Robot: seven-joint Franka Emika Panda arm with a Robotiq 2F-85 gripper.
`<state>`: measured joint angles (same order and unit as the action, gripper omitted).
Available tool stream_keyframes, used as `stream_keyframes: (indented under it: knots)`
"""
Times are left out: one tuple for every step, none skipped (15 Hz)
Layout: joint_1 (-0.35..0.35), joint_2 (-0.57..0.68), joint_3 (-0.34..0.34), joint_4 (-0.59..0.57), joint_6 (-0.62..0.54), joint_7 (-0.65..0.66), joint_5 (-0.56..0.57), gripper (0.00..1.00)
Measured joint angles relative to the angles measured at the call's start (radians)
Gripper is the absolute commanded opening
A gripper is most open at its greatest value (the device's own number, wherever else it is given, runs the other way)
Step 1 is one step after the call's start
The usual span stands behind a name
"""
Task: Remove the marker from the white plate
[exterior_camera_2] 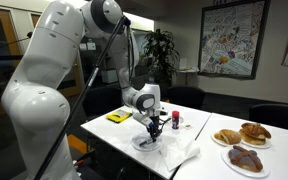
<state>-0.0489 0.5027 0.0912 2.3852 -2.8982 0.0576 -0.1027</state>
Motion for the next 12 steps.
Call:
stream_keyframes:
  knots:
    - [0.001,-0.001,0.002,0.001,-0.001,0.005,0.000,0.04]
    - [0.004,-0.002,0.007,0.003,-0.002,0.010,0.000,0.04]
    - [0.012,-0.004,0.017,0.006,-0.005,0.019,0.003,0.04]
    - [0.023,-0.010,0.034,0.013,-0.011,0.033,0.010,0.04]
    - [0.037,-0.025,0.056,0.026,-0.019,0.049,0.021,0.04]
    - [0.053,-0.046,0.084,0.043,-0.029,0.067,0.033,0.04]
    - [0.069,-0.072,0.116,0.065,-0.042,0.086,0.049,0.04]
    - [0.085,-0.100,0.150,0.088,-0.053,0.104,0.065,0.04]
    - [0.097,-0.129,0.183,0.111,-0.062,0.121,0.080,0.04]
    - [0.105,-0.159,0.217,0.135,-0.068,0.133,0.096,0.04]
    - [0.106,-0.187,0.246,0.157,-0.073,0.138,0.108,0.04]
    - [0.102,-0.213,0.271,0.175,-0.076,0.138,0.118,0.04]
